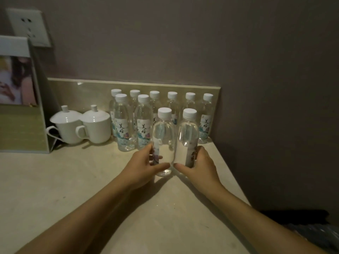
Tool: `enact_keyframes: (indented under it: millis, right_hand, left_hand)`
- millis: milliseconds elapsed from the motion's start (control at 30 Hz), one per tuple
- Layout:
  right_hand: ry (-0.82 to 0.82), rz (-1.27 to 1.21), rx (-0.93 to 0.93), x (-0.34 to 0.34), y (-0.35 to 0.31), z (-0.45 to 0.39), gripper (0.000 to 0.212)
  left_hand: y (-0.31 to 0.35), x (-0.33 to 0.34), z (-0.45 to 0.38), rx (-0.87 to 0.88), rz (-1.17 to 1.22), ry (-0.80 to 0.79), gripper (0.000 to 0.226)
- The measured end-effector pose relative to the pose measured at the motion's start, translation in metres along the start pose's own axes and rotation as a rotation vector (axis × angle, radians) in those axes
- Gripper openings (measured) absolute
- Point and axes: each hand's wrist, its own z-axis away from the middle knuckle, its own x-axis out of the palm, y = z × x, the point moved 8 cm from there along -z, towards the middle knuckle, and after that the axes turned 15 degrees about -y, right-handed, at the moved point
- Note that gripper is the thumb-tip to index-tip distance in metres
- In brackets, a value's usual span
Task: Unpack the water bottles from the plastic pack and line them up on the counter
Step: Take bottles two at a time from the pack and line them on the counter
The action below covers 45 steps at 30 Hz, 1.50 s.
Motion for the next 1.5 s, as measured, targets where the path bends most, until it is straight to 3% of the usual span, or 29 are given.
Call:
enact_keyframes:
  millis: [100,200,333,500,567,767,1000,1200,1500]
  right_hand:
    - [0.107,0.16,0.069,0.003,-0.005,0.002,0.068]
    - [0.003,0.088,0.063,0.011,-0.001,-0.006,0.08]
    - [-0.193,-0.113,-0.067,0.008,-0.003,-0.009,0.082]
    - [-0.12,-0.12,-0.071,0.004,-0.002,-0.01,0.058]
    - [-0.063,-0.089,-0.062,0.004,-0.001,-0.01,0.056]
    - [0.059,-0.017,-0.001,0.002,-0.003,-0.013,0.056]
    - [0.07,0.014,0.054,-0.001,-0.011,-0.023,0.056]
    - [0.051,-0.009,0.016,-0.002,-0.012,-0.022,0.056]
    - [0.052,0.006,0.046,-0.002,-0.012,-0.031,0.052]
  left_hand:
    - [0.007,-0.009,0.002,0.022,-0.126,0.248,0.062]
    - [0.006,-0.01,0.001,-0.02,-0.225,0.381,0.072]
    - [0.002,-0.006,-0.008,0.012,-0.297,0.286,0.067]
    - [-0.005,-0.003,-0.014,0.043,-0.152,-0.012,0.044]
    - [-0.005,-0.007,-0.013,0.045,-0.154,0.02,0.041]
    - [-0.002,-0.006,-0.011,0.003,-0.258,0.34,0.047]
    - [0.0,-0.005,-0.02,-0.049,-0.279,0.474,0.045]
    - [0.0,0.0,-0.011,-0.045,-0.261,0.469,0.064]
    - [0.005,0.001,-0.019,-0.071,-0.248,0.455,0.046]
